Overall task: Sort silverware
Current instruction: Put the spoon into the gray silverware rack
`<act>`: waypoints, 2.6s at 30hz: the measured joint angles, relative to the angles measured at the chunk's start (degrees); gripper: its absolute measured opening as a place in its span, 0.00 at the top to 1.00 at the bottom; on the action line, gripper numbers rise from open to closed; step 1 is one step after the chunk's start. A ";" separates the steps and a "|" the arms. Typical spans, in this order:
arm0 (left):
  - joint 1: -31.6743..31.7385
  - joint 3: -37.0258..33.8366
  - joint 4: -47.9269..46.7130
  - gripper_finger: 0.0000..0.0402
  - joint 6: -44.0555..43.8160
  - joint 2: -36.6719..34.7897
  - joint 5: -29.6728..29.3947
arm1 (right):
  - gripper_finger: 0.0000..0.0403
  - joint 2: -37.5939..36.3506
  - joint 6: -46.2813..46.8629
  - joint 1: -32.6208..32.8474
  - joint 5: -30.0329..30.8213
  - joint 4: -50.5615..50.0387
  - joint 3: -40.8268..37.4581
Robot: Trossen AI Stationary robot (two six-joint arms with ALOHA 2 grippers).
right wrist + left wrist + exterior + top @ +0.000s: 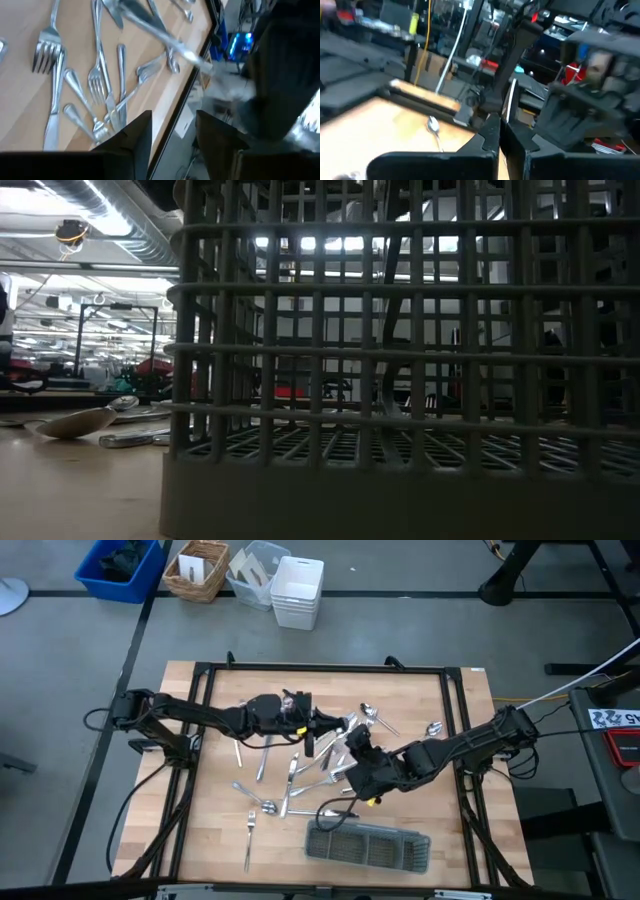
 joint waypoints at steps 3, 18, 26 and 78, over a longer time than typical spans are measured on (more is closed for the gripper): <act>0.68 0.00 -1.04 1.00 2.81 -1.98 -0.01 | 0.63 -1.31 6.15 -0.08 0.26 -4.71 0.00; -10.05 0.11 -7.55 1.00 10.56 -9.17 0.02 | 0.63 -14.71 31.22 -1.58 0.26 -19.82 0.00; -20.62 0.09 -2.38 1.00 13.97 -9.01 -2.58 | 0.63 -19.22 32.81 -6.44 1.13 -20.00 0.00; -32.99 0.07 10.31 0.88 30.05 17.36 -2.53 | 0.63 -19.68 34.52 -18.90 -14.20 -18.47 -0.05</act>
